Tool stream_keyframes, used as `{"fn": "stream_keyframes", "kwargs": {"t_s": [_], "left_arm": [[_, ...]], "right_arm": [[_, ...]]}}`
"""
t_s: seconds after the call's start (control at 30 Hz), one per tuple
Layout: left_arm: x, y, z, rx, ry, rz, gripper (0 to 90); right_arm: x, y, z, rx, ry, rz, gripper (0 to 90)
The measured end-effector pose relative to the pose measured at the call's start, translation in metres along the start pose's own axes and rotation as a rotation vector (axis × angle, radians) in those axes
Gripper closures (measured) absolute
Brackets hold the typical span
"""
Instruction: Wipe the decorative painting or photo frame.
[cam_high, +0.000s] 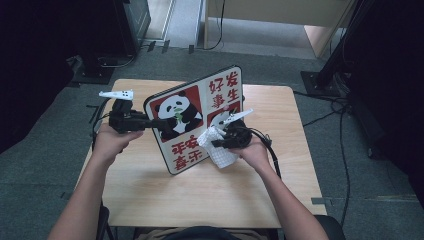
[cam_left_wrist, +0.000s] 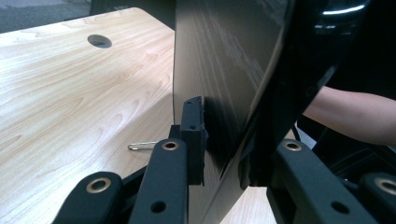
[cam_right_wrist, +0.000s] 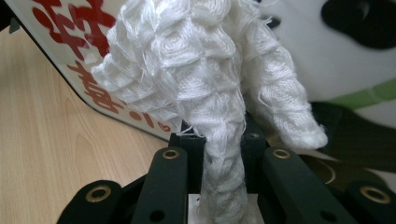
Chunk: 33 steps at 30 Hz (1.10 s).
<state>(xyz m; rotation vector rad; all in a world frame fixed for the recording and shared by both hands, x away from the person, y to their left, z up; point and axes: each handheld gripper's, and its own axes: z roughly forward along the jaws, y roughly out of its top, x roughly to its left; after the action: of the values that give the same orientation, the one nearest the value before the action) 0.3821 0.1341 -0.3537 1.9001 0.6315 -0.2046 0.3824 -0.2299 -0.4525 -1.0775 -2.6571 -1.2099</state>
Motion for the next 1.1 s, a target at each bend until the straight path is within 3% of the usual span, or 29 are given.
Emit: {"fn": "stream_keyframes", "kwargs": {"t_s": [0.53,1.03,1.1], "left_arm": [[-0.002,0.001,0.001,-0.002,0.013,0.002,74.7],[-0.002,0.000,0.001,-0.010,0.019,0.000,74.8],[-0.003,0.000,0.001,-0.006,0.021,0.001,74.9]], "right_arm": [[-0.008,-0.019,0.018,0.069,0.016,0.013,77.9],[-0.003,-0.009,0.009,0.092,0.039,0.001,78.7],[0.000,-0.004,0.001,0.062,0.033,-0.004,78.9]]}}
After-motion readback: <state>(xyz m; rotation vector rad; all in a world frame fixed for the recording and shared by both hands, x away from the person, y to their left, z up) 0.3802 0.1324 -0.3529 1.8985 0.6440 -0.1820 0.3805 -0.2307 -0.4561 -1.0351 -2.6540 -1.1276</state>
